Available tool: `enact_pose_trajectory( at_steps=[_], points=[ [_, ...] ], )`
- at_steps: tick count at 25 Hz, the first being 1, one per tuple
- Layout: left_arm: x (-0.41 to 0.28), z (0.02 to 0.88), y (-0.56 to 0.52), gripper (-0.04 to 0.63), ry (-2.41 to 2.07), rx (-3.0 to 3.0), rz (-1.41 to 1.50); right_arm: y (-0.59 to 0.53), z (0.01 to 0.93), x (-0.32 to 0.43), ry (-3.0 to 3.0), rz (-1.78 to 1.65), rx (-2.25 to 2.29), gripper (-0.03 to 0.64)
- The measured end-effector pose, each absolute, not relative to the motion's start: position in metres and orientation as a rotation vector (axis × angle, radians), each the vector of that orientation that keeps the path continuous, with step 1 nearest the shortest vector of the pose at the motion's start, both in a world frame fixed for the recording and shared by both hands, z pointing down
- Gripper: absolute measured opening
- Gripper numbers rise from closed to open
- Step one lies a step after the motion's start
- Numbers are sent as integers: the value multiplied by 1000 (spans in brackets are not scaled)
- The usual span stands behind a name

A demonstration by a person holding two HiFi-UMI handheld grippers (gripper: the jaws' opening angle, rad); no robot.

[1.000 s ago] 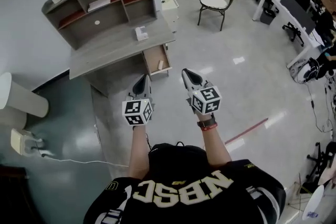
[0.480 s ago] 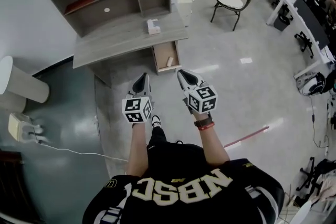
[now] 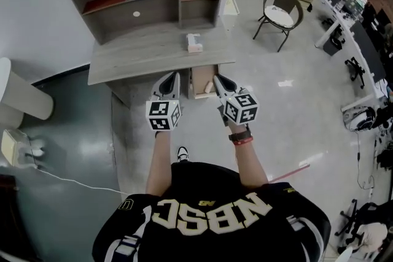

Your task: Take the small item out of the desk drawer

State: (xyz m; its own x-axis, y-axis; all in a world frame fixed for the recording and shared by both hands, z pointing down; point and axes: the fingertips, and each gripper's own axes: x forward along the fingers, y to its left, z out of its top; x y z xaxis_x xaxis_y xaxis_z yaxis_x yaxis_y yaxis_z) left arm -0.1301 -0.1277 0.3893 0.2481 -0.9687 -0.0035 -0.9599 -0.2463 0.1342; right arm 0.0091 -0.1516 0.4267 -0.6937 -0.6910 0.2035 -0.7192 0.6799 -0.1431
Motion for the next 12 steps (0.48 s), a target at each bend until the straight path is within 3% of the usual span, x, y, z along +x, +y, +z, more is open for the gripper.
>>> enact_pose_trajectory(
  at_steps=[12],
  points=[
    [-162,445,-189,12,-1639,2397,-122,-187,500,-38,-2610,472,1201,41]
  ],
)
